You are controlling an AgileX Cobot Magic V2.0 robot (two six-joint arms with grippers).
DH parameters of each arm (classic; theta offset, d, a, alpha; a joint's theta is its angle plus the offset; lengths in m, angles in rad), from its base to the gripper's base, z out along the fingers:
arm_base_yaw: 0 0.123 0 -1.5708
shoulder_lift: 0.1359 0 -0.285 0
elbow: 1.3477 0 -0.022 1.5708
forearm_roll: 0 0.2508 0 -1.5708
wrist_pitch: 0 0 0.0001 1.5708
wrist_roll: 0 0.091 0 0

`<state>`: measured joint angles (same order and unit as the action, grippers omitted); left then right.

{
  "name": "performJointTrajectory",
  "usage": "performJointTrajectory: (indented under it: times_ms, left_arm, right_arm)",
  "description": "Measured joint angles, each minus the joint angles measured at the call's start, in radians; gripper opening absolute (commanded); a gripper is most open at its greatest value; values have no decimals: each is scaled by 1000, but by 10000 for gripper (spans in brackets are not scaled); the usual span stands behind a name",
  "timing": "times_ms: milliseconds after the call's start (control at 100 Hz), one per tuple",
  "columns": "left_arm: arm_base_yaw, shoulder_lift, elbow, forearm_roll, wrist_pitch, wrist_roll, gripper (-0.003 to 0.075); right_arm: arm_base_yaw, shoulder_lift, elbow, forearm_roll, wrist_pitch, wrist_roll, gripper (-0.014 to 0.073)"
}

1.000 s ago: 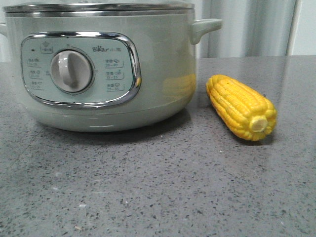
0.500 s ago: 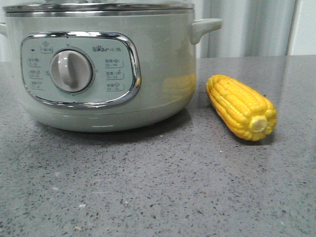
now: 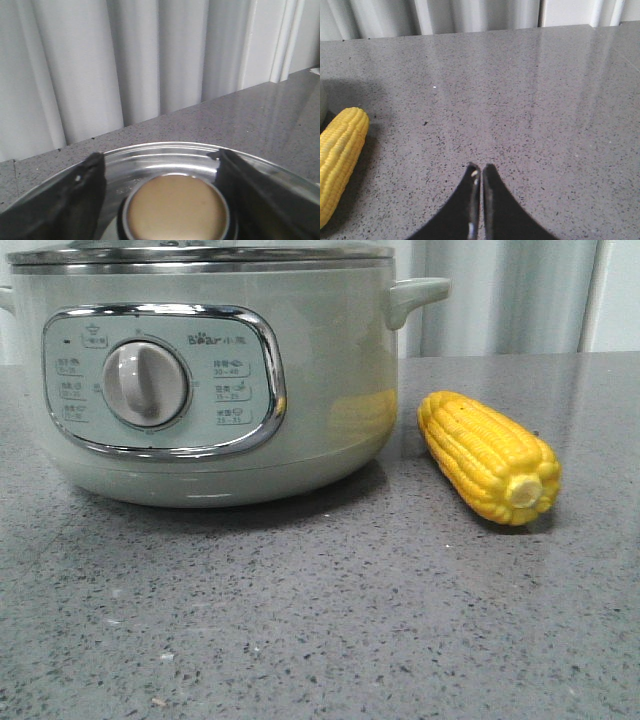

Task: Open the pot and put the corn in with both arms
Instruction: 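Lift the glass lid up off the pot with the left gripper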

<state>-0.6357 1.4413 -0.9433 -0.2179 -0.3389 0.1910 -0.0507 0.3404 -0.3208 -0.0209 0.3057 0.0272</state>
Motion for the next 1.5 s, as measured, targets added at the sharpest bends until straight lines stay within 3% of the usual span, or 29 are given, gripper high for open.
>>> performJointTrajectory:
  times_ms: [190,810,1189,1499]
  left_arm:
    - [-4,0,0,-4,2,-12,-18]
    - [-6,-2,-37,-7,57,-12,-20]
    - [-2,-122,-78,-5,76,-1,-20]
    - [97,-260,-52,-1,151,81,-20]
  right_arm:
    - [0,0,0,0,1,0,-74]
    - [0,0,0,0,1,0,-74]
    - [0,0,0,0,1,0,-74]
    - [0,0,0,0,1,0,-74]
